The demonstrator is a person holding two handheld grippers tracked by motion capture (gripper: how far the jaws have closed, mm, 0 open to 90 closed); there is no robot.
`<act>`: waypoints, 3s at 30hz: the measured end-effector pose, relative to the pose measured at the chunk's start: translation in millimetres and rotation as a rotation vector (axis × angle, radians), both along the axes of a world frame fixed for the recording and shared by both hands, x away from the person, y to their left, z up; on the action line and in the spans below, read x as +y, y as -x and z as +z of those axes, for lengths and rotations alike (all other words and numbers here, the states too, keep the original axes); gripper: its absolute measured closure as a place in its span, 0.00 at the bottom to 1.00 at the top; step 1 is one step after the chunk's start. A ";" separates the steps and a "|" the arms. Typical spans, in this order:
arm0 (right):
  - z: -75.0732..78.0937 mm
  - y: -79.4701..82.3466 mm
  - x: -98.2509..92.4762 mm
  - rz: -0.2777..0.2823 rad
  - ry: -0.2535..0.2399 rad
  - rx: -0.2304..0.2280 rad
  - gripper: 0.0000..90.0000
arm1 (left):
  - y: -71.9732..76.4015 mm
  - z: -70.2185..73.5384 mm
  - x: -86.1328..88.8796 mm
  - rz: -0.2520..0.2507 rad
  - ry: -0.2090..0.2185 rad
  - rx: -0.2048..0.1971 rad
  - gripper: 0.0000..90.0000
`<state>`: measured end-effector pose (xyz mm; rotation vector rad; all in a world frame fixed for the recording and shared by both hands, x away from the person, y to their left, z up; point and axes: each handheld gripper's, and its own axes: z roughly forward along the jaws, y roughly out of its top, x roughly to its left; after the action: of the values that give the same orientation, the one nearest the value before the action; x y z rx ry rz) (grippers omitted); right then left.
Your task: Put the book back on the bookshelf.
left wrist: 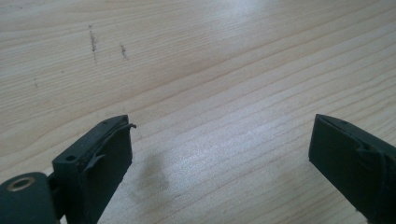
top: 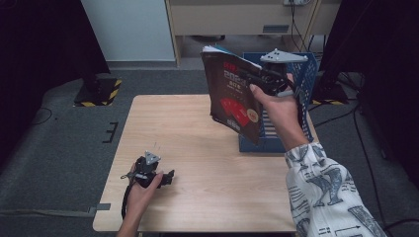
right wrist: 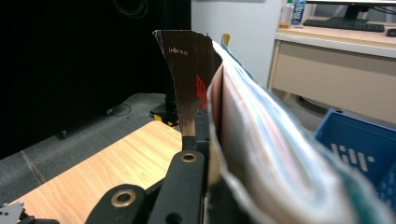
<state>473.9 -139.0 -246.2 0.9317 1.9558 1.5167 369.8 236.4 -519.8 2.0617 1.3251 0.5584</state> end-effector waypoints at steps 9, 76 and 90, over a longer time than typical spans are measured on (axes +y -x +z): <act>0.0 1.5 -19.4 -0.038 -0.016 -0.001 0.97 | -0.1 -0.7 0.3 0.005 -0.007 0.004 0.06; -1.6 24.7 -141.6 -0.284 -0.040 -0.020 0.97 | 2.2 -17.4 -1.0 0.025 0.018 0.002 0.00; 0.8 27.9 -157.5 -0.323 -0.045 -0.026 0.97 | 2.3 -17.5 -1.1 0.026 0.019 0.002 0.00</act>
<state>446.0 -296.5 -245.4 1.1758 1.6632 1.3820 367.6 235.2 -537.3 2.0328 1.3551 0.5527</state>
